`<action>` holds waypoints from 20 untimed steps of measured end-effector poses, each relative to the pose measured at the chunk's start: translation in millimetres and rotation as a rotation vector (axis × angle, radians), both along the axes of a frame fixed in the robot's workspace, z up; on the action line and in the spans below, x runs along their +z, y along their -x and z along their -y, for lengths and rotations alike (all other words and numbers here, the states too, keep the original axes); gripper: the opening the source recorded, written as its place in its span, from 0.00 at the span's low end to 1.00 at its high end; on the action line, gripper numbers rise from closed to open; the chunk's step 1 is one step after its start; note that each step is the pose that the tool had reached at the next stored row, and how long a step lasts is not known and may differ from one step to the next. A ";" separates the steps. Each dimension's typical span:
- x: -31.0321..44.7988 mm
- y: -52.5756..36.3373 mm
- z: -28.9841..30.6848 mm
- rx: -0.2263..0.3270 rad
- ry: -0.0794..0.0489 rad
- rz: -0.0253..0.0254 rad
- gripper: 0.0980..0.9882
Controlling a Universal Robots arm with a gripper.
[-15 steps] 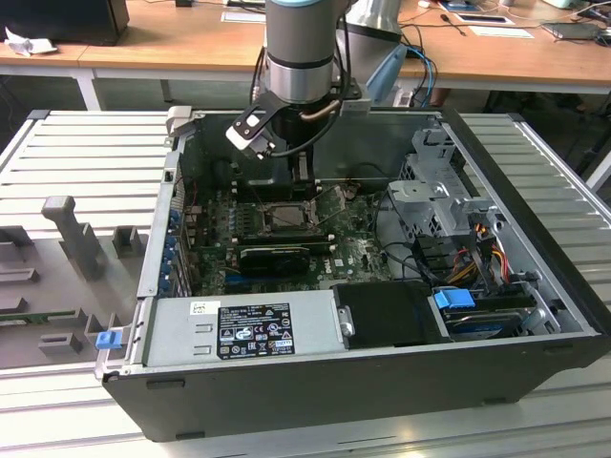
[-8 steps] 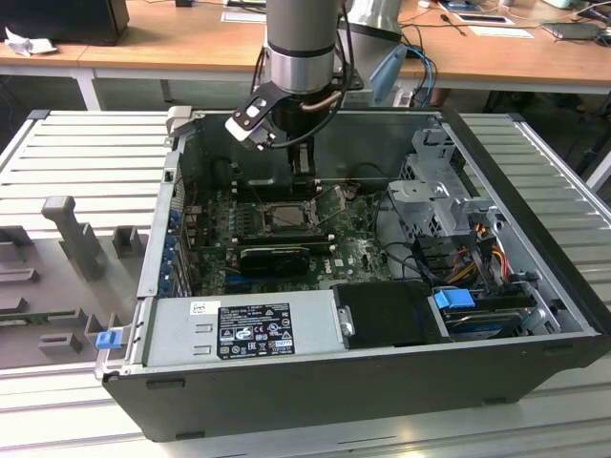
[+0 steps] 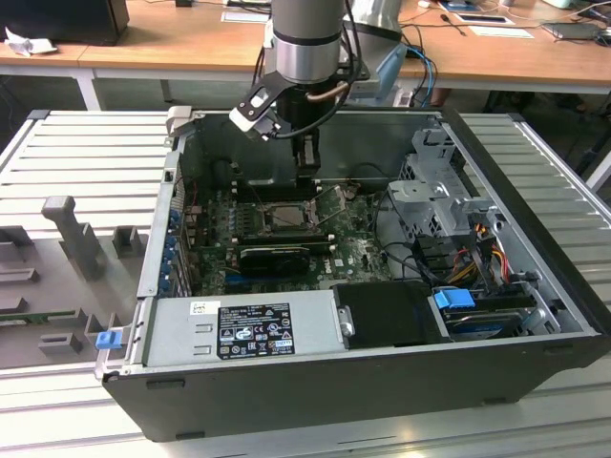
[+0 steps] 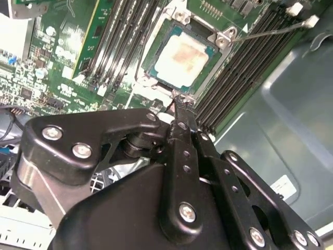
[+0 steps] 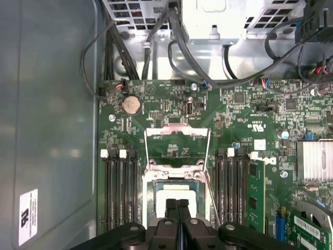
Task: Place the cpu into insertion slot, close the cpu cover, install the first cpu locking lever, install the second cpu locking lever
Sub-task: 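Close the cpu cover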
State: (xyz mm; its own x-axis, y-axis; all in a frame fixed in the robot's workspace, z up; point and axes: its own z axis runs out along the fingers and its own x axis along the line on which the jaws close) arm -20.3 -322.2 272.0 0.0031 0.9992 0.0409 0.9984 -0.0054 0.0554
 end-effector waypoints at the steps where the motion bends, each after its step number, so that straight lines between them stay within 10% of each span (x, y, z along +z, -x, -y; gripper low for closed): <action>1: 0.0 -1.9 0.0 0.000 0.000 -0.0002 0.01; 20: 1.0 -45.1 0.0 0.001 0.000 -0.0054 0.01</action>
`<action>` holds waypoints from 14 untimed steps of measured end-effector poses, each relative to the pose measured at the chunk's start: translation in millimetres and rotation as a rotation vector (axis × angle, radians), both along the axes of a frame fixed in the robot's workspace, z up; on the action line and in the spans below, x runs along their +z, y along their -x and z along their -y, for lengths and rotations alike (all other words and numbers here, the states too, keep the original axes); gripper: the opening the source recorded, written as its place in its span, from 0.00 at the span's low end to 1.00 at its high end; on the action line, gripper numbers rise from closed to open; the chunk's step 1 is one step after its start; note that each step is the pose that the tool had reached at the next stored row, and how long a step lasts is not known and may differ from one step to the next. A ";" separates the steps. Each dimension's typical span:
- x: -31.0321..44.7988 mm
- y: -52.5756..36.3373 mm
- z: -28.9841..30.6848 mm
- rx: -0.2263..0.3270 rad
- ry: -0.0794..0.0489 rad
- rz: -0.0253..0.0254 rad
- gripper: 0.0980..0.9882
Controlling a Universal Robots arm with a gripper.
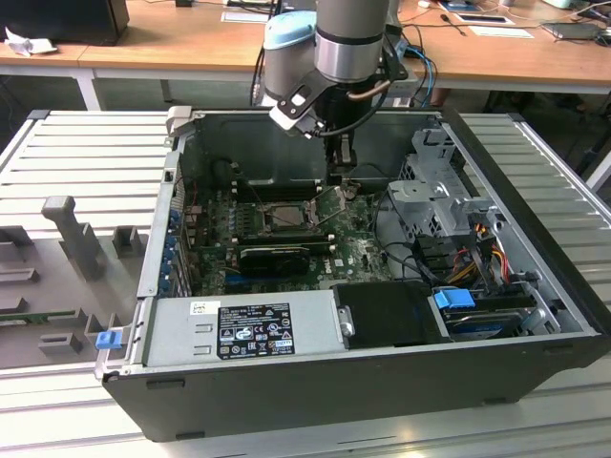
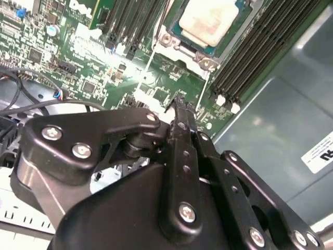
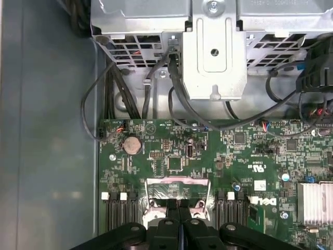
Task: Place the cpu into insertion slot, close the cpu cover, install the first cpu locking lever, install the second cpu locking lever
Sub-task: 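Close the cpu cover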
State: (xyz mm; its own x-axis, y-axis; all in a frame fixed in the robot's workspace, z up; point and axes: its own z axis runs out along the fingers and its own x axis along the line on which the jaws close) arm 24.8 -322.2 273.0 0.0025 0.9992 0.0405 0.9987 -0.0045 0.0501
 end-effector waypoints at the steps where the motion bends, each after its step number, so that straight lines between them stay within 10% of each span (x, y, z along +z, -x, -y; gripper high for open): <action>1: -1.0 -0.4 0.0 0.000 0.000 0.0000 0.01; 14: -11.0 -21.9 0.0 0.000 0.000 0.0000 0.01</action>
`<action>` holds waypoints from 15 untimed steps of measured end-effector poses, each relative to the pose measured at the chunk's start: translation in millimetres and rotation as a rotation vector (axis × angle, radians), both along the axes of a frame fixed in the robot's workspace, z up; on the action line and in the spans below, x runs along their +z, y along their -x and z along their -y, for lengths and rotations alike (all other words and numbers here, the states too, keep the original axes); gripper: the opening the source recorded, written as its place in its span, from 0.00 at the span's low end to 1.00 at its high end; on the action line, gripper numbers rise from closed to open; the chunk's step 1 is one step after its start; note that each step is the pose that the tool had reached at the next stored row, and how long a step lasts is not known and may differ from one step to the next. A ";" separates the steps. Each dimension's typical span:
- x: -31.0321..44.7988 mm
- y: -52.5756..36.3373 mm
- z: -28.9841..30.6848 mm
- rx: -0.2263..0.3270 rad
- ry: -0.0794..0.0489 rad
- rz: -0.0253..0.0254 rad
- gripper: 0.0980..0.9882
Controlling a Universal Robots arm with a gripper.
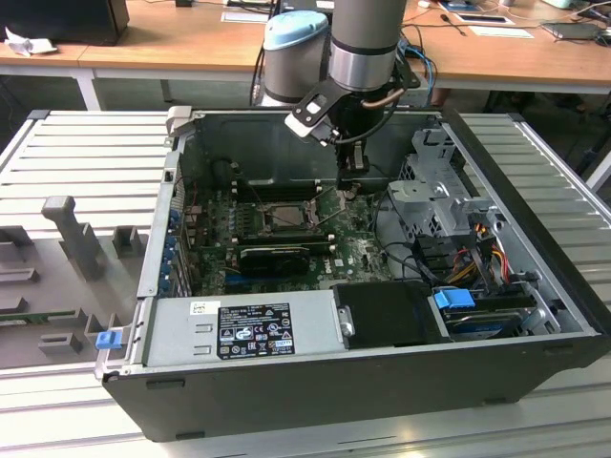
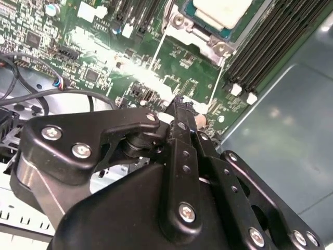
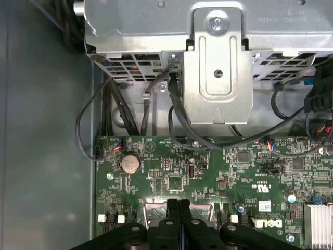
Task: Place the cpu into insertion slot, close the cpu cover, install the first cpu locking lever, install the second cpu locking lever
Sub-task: 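Close the cpu cover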
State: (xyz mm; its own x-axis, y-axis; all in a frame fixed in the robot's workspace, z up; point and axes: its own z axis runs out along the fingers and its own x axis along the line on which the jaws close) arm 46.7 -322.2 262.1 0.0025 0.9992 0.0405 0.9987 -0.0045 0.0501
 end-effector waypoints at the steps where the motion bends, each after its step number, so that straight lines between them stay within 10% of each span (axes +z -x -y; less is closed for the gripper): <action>1: -1.9 -3.7 0.0 0.000 0.000 0.0000 0.01; 7: -13.5 -18.4 0.0 0.000 0.000 0.0000 0.01; 10: -15.3 -18.8 0.1 0.000 -0.001 -0.0168 0.01; 12: -15.1 -18.8 0.1 0.000 -0.001 -0.0405 0.01; 15: -13.4 -18.1 0.1 0.000 -0.001 -0.0478 0.01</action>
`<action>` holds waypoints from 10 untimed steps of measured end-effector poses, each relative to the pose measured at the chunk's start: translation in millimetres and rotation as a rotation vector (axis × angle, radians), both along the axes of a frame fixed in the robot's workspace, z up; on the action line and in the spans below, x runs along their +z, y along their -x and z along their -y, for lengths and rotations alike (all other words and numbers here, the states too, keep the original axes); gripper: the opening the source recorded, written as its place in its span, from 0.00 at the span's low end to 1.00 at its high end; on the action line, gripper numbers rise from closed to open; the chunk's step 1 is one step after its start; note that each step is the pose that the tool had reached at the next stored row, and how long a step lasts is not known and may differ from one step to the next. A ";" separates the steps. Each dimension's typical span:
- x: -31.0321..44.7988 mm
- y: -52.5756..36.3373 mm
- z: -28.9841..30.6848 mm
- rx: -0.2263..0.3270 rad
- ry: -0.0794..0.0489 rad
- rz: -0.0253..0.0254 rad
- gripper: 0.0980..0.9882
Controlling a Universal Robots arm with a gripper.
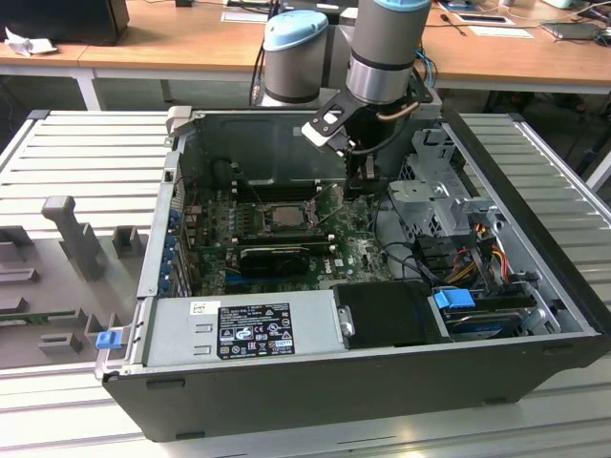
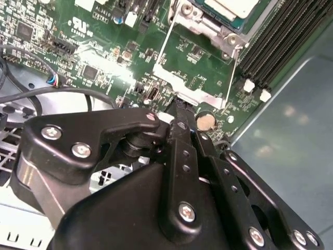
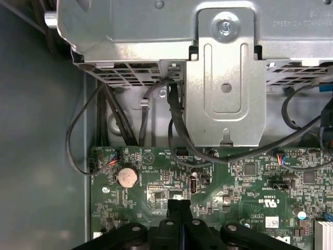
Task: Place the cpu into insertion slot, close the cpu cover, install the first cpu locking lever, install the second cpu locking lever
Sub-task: 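Close the cpu cover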
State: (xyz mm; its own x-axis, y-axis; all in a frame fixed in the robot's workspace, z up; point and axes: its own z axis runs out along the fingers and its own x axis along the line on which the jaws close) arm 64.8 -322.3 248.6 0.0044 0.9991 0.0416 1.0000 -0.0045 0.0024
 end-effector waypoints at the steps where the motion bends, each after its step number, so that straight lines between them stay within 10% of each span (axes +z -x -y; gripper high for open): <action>1: 0.0 0.7 0.0 0.000 0.000 0.0000 0.01; 10: 0.1 18.4 0.1 0.000 0.000 -0.0001 0.01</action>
State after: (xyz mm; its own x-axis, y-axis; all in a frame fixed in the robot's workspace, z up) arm 46.4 -322.3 248.7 0.0042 0.9991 0.0416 1.0000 -0.0043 0.0023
